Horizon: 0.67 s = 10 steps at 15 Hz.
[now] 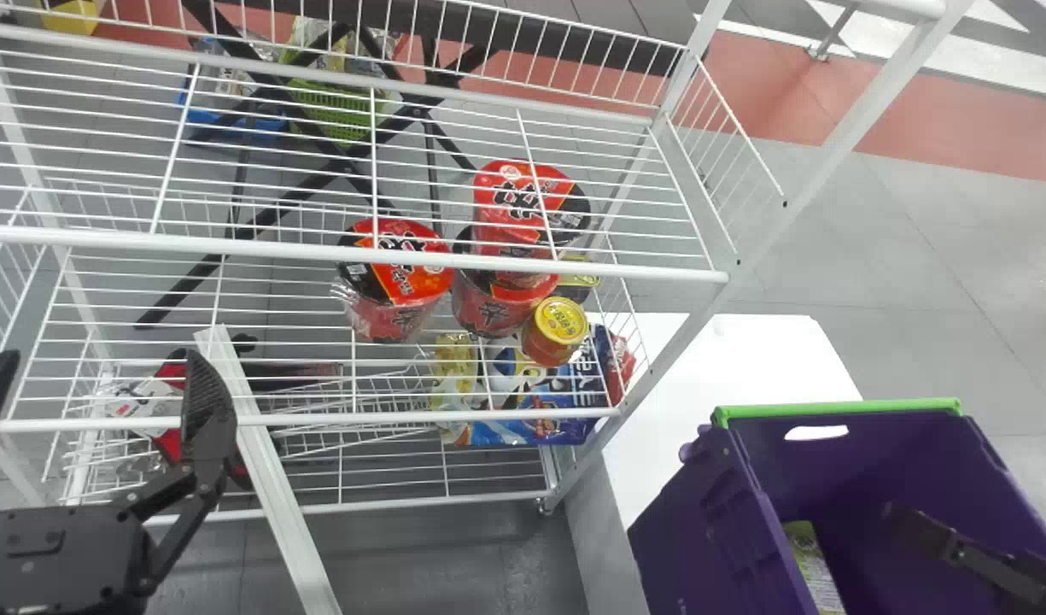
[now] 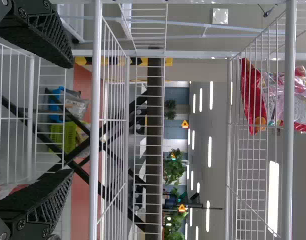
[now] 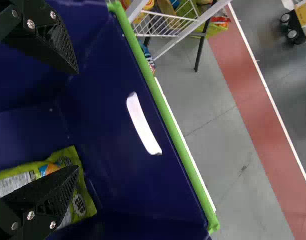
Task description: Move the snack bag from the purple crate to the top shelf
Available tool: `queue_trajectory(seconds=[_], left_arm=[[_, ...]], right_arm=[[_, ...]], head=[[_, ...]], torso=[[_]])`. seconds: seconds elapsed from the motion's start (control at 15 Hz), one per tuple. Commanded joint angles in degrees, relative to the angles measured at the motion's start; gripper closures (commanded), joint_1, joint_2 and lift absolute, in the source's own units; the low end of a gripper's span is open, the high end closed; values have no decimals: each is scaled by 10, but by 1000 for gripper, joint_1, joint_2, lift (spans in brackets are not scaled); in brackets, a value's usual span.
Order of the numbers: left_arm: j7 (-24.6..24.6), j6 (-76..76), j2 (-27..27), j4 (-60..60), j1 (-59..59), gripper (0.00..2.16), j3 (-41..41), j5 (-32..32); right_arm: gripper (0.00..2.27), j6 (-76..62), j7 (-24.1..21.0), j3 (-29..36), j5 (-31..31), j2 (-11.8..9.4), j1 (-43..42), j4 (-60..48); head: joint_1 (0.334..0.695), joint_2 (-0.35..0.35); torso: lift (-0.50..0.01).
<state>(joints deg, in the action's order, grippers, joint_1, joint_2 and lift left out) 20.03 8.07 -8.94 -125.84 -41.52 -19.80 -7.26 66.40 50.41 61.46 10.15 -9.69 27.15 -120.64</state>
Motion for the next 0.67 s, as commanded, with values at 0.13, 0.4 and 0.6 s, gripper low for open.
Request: queue_trajectory(seconds=[0.13, 0.4, 0.6], left_arm=[[4, 9, -5, 7, 1, 60, 3, 6], [4, 9, -6, 8, 3, 60, 3, 6], [2, 9, -8, 8, 4, 60, 2, 8]], right_arm=[[151, 37, 84, 2, -90, -67, -21, 65], [151, -26, 188, -10, -155, -105, -21, 139], [154, -91, 258, -15, -205, -129, -16, 201]], head=[[695, -350], [695, -350], [695, -350]], torso=[[-455], [-455], [-455]])
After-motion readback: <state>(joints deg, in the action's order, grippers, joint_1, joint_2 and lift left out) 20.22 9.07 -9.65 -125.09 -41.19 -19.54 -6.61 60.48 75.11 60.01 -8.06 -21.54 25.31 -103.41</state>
